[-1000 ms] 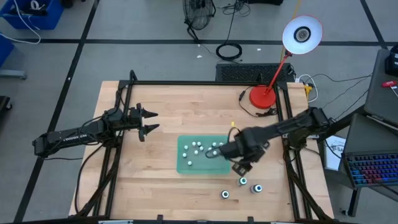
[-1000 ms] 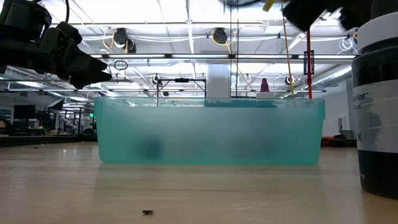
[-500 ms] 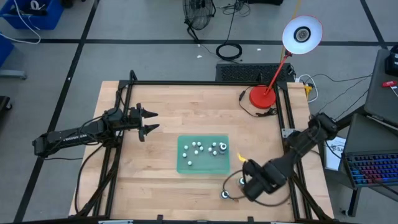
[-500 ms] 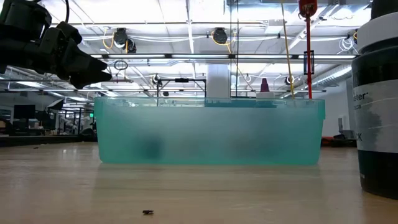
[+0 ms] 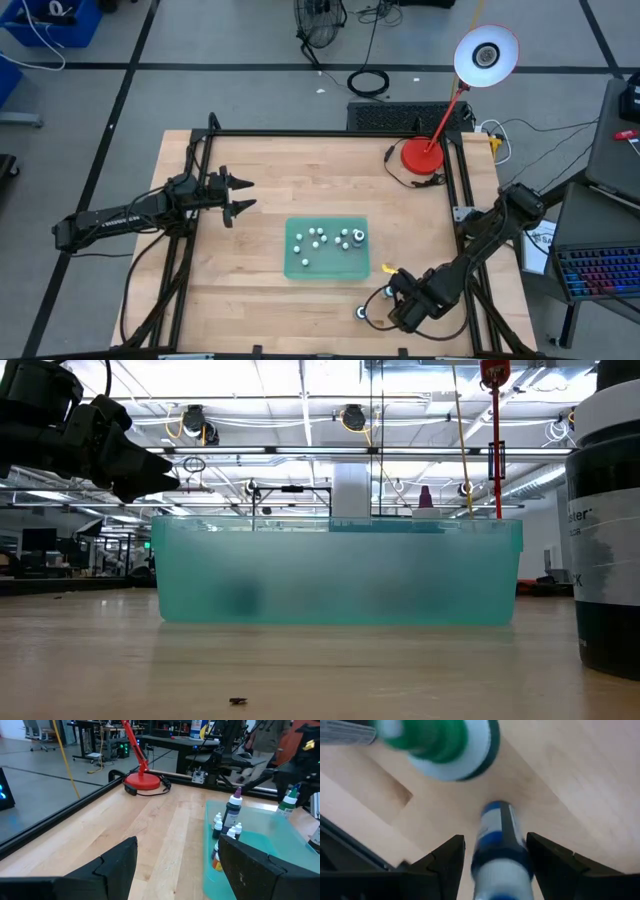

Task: Pick & Place food coloring
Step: Put the large blue food coloring bottle into the blue bin

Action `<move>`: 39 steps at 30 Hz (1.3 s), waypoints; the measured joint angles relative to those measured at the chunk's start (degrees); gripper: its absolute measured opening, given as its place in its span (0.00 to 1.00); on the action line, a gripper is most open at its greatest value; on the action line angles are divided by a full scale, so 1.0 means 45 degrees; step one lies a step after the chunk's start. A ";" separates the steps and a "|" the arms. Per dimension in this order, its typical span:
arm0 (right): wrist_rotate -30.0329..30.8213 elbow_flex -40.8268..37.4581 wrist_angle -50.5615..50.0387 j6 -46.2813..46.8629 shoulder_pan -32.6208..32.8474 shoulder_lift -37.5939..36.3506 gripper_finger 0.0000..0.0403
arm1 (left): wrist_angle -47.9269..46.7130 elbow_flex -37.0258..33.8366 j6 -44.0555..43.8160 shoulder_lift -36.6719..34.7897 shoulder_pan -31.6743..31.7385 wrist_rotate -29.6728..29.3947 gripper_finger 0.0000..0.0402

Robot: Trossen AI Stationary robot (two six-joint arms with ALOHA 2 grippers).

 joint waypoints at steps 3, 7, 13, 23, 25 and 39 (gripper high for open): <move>-0.0020 -0.0476 0.0332 0.0270 0.0000 -0.0029 0.49 | -0.0001 0.0000 0.0000 0.0001 0.0003 0.0000 0.68; -0.0547 -0.0642 0.0265 0.0393 0.0003 -0.0024 0.38 | 0.0000 0.0000 0.0001 0.0002 0.0005 0.0000 0.68; -0.0233 -0.0591 0.0986 -0.0549 0.0216 -0.0024 0.31 | -0.0001 0.0000 0.0000 0.0005 0.0000 0.0000 0.68; 0.0741 0.2748 -0.4522 -0.0992 0.0145 -0.0216 0.31 | 0.0000 0.0000 -0.0001 0.0000 0.0000 0.0000 0.68; 0.0800 0.3662 -0.6351 -0.0987 -0.0041 -0.0233 0.31 | 0.0000 0.0000 -0.0001 0.0003 0.0005 0.0000 0.68; 0.4041 0.5886 -0.3495 -0.9395 -0.4268 -0.0028 0.31 | -0.0050 0.0010 -0.0001 0.0005 0.0005 0.0003 0.68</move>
